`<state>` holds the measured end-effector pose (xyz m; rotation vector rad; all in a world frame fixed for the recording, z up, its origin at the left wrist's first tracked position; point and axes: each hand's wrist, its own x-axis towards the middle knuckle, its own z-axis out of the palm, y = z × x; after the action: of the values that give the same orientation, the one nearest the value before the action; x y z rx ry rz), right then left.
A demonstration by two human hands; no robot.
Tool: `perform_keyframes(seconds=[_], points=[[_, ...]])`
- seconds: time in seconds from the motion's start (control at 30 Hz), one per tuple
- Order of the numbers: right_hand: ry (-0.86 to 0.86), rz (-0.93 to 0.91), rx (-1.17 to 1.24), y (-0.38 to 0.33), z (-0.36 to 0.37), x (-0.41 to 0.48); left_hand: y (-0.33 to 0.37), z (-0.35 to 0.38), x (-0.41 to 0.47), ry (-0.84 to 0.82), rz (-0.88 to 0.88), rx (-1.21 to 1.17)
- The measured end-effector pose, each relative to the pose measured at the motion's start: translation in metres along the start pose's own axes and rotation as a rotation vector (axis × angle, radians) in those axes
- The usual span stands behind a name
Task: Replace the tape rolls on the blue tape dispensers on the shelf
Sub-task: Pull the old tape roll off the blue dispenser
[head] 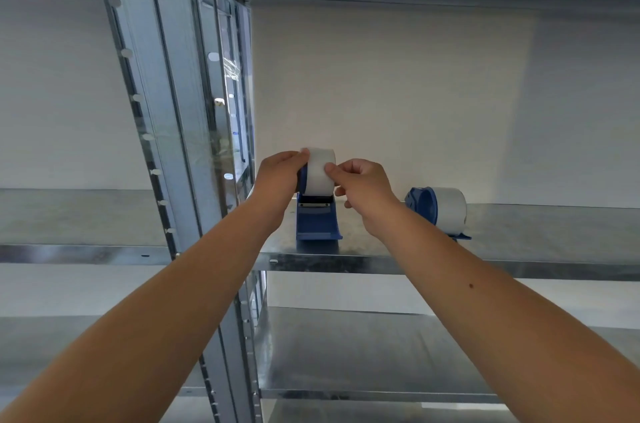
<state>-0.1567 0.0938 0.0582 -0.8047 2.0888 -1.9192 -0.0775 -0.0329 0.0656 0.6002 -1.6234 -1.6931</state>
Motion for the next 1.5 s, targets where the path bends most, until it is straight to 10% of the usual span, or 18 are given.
perform_keyframes(seconds=[0.63,1.07,1.5], points=[[0.211,-0.043,0.043,0.009,-0.002,0.001,-0.013,0.012,-0.001,0.167,0.161,0.208],[-0.221,-0.238,-1.104,0.031,-0.046,-0.006,-0.015,0.008,-0.003,0.123,0.107,0.109],[0.054,-0.361,-0.832,0.019,-0.052,-0.016,-0.015,0.006,-0.015,0.191,0.179,0.038]])
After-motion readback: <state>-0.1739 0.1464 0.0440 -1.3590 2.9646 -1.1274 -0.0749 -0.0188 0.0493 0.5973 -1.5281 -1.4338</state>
